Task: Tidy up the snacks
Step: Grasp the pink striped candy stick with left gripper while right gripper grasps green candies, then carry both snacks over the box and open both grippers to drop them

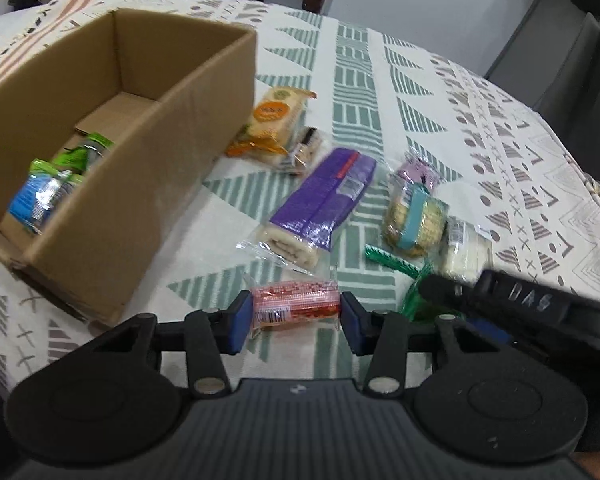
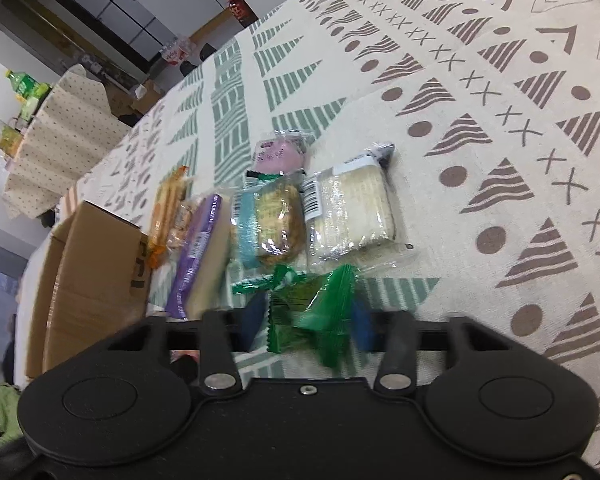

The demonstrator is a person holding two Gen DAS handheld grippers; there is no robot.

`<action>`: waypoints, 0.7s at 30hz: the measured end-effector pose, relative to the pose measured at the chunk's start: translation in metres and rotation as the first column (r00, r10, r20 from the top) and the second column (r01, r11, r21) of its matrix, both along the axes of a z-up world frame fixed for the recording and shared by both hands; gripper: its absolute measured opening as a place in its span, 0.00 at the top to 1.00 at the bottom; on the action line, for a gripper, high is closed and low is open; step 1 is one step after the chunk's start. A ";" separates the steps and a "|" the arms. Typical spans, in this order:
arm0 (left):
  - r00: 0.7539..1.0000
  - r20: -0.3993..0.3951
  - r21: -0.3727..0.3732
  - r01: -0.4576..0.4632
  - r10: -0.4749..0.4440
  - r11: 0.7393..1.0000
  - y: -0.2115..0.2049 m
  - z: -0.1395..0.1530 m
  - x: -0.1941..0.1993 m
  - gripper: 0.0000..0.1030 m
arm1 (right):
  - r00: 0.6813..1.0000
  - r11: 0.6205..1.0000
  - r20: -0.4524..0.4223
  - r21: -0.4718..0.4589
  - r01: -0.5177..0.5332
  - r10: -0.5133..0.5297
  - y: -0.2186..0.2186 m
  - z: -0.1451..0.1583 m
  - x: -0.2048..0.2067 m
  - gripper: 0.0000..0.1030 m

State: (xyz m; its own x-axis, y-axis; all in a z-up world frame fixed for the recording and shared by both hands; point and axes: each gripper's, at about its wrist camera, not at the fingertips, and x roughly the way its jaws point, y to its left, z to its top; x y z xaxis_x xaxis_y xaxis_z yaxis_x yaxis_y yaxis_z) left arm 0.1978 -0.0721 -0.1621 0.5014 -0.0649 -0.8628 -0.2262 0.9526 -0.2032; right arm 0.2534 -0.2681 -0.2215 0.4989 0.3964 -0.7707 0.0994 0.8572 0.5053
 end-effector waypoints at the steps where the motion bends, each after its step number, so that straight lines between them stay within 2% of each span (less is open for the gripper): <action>1: 1.000 0.004 0.003 -0.004 0.004 1.000 0.001 0.002 -0.001 0.55 | 1.000 1.000 0.006 -0.001 0.001 -0.001 -0.001 0.001 -0.001 0.68; 4: 1.000 0.025 0.013 -0.011 0.010 1.000 0.005 0.011 -0.005 0.55 | 0.999 1.000 0.046 -0.005 0.001 -0.001 -0.003 0.010 -0.007 0.71; 12: 0.996 0.082 0.028 -0.027 0.025 0.999 0.013 0.040 -0.019 0.55 | 0.991 0.999 0.133 0.027 -0.017 0.013 -0.002 0.036 -0.020 0.72; 21: 0.983 0.172 0.058 -0.072 0.061 0.996 0.031 0.084 -0.037 0.55 | 0.965 0.994 0.257 0.084 -0.065 0.041 0.006 0.072 -0.026 0.72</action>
State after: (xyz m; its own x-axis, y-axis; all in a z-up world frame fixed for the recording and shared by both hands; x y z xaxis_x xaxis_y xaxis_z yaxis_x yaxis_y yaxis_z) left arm 0.1609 -0.0412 -0.0779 0.6427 0.0262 -0.7657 -0.2571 0.9488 -0.1833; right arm 0.2269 -0.2623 -0.1500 0.6506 0.4903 -0.5800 -0.0872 0.8069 0.5843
